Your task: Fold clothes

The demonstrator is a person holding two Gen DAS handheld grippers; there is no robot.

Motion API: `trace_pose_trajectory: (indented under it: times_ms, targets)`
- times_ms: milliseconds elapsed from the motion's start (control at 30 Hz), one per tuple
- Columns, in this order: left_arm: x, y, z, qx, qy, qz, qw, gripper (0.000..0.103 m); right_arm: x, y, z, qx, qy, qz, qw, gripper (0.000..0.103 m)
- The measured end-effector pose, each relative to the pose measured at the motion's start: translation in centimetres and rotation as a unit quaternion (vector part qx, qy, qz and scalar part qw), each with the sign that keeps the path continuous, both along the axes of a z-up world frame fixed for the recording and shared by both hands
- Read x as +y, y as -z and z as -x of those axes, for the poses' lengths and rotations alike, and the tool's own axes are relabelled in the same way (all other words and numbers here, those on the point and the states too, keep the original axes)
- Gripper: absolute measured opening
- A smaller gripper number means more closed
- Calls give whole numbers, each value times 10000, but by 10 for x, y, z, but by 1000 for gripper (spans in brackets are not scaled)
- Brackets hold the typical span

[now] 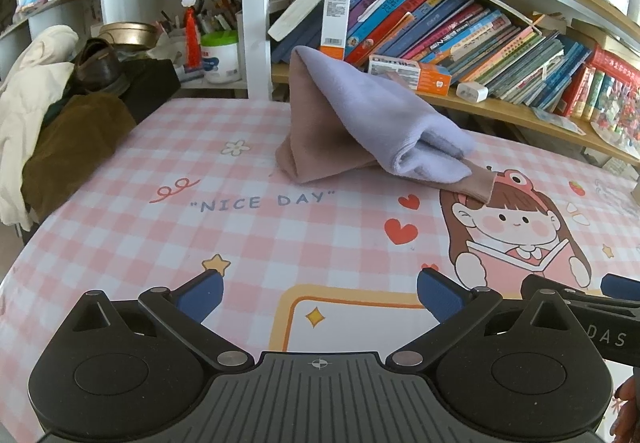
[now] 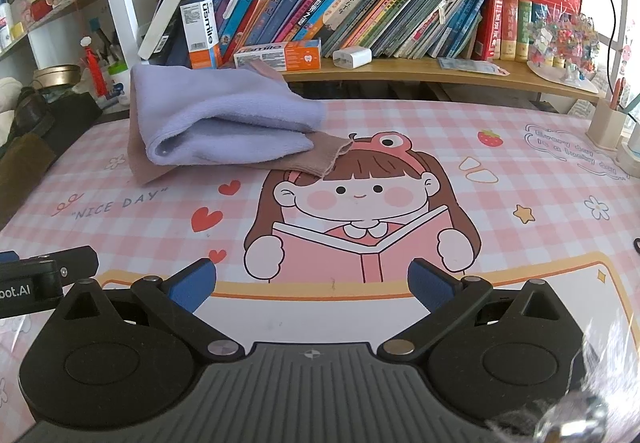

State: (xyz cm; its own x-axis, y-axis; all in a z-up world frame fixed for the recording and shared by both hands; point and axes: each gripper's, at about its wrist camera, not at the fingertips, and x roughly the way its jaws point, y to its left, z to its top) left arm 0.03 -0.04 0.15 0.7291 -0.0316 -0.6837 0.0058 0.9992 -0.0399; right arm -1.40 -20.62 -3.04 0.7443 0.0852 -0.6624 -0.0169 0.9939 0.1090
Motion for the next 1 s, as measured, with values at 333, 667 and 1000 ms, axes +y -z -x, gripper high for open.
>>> trace_pose_trajectory:
  times_ms: [333, 667, 1000]
  targets:
    - [-4, -2, -1, 17, -17, -33, 10000, 103, -4, 0, -2, 7, -29, -23, 10000, 103]
    - [-7, -3, -1, 41, -45, -56, 10000, 103, -6, 2, -2, 26, -61, -46, 10000, 103]
    - [-9, -4, 0, 34, -104, -69, 9999, 103, -9, 3, -2, 30, -87, -59, 9999, 103]
